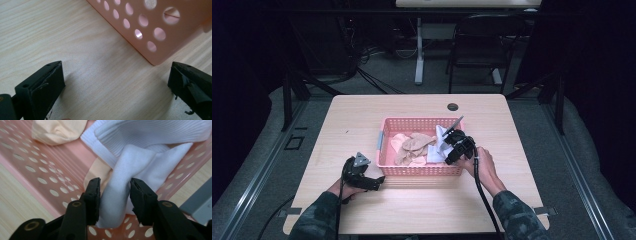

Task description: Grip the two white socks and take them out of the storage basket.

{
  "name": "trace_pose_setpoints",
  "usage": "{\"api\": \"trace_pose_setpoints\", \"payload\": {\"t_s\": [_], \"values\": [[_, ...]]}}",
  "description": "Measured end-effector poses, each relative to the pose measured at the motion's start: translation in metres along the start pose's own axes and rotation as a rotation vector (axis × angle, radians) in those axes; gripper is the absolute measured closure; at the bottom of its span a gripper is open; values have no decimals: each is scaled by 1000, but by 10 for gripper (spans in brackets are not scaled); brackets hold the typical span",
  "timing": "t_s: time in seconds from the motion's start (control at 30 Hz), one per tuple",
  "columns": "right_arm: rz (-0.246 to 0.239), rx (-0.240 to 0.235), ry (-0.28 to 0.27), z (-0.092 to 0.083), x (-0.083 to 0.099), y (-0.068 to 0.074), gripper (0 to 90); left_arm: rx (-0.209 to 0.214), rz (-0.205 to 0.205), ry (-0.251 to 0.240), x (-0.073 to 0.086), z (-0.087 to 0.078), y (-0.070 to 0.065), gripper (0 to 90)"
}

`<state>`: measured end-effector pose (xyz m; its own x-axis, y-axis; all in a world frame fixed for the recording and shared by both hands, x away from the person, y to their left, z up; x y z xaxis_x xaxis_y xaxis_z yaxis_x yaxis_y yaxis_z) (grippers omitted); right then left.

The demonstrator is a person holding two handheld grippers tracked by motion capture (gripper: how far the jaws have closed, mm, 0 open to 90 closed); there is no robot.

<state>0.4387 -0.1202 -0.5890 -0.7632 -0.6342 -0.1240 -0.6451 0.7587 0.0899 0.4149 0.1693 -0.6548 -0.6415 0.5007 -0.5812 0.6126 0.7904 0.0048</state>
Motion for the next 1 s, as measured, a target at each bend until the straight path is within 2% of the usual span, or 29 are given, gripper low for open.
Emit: {"api": "trace_pose_setpoints", "payload": {"t_s": [0.1, 0.2, 0.23, 0.3, 0.33, 0.4, 0.47, 0.5, 0.73, 0.8, 0.83, 1.0], "values": [[-12, 16, 12, -1, 1, -1, 726, 0, 0, 0, 0, 0, 0, 5], [4, 3, -14, -3, 2, -1, 794, 0, 0, 0, 0, 0, 0, 5], [-7, 15, -8, -4, 3, -3, 812, 0, 3, 0, 0, 0, 0, 5], [2, 12, -23, -8, 3, -4, 840, 0, 0, 0, 0, 0, 0, 5], [2, 12, -23, -8, 3, -4, 840, 0, 0, 0, 0, 0, 0, 5], [4, 17, -60, -16, 3, -5, 849, 0, 0, 0, 0, 0, 0, 5], [-4, 16, -60, -25, 4, -6, 851, 0, 1, 0, 0, 0, 0, 5], [11, 22, -84, -28, 3, -6, 852, 0, 3, 1, 0, 0, 0, 5], [19, 38, -146, -57, 4, -12, 855, -1, 3, 0, 0, 0, 0, 5], [14, 44, -149, -62, 4, -13, 856, -1, 4, 1, 0, 0, 0, 5], [16, 48, -170, -72, 3, -14, 858, 0, 0, 0, 0, 0, 0, 5], [17, 57, -247, -99, -1, -13, 860, 0, 0, 0, 0, 0, 0, 5]]}}
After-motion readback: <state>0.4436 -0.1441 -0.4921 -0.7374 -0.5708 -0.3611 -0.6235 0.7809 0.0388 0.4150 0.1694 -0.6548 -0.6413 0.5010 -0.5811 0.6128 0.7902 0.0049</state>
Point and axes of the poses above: each handheld gripper's, and its own axes: z roughly forward along the jaws, x roughly out of its underside, y roughly to its left, the point moved 9 cm from there along z, roughly forward along the jaws, and after that the axes turned 10 degrees about y, right-handed, at the moved point
